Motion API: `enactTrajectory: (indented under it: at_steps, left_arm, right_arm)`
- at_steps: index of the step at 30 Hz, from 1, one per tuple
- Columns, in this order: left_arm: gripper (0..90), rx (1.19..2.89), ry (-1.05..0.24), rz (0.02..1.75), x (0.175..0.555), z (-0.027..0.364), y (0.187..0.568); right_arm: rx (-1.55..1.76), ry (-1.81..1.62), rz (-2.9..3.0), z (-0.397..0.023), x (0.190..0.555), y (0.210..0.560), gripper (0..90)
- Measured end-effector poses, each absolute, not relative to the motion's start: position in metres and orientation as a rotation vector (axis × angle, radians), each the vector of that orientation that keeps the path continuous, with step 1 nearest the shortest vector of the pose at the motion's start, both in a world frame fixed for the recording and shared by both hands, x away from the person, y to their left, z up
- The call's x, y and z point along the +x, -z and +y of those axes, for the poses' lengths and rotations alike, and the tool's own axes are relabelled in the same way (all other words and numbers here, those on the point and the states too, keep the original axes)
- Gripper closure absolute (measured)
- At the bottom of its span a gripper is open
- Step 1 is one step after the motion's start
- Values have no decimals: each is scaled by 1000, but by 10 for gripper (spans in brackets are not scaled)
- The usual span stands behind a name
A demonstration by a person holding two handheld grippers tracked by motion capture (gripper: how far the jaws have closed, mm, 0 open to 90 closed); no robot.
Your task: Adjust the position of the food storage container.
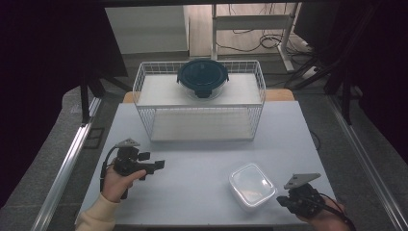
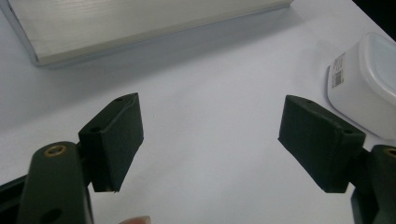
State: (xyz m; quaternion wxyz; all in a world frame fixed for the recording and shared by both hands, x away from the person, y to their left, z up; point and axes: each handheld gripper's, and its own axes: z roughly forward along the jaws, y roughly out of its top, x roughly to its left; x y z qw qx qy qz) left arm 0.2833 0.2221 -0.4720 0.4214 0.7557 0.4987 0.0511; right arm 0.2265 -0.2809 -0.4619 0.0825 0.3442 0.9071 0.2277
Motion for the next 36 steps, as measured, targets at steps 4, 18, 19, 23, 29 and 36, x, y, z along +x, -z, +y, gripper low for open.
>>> enactTrajectory:
  at_steps: [4,18,19,23,29,36]
  left_arm:
    - [214,1896,-126,1256,285,222,474]
    - [216,1903,-120,1267,287,222,476]
    - [215,1905,-118,1267,288,222,477]
    - [215,1906,-118,1271,289,221,477]
    - [215,1907,-117,1272,289,220,478]
    - [215,1914,-126,1276,290,222,479]
  right_arm:
    - [973,-668,2776,-273,224,467,895]
    - [903,-756,2779,-244,230,474,896]
    - [900,-757,2778,-242,231,475,896]
    - [876,-764,2773,-229,240,475,896]
    - [837,-774,2779,-208,254,476,896]
    - [814,-778,2760,-192,271,474,896]
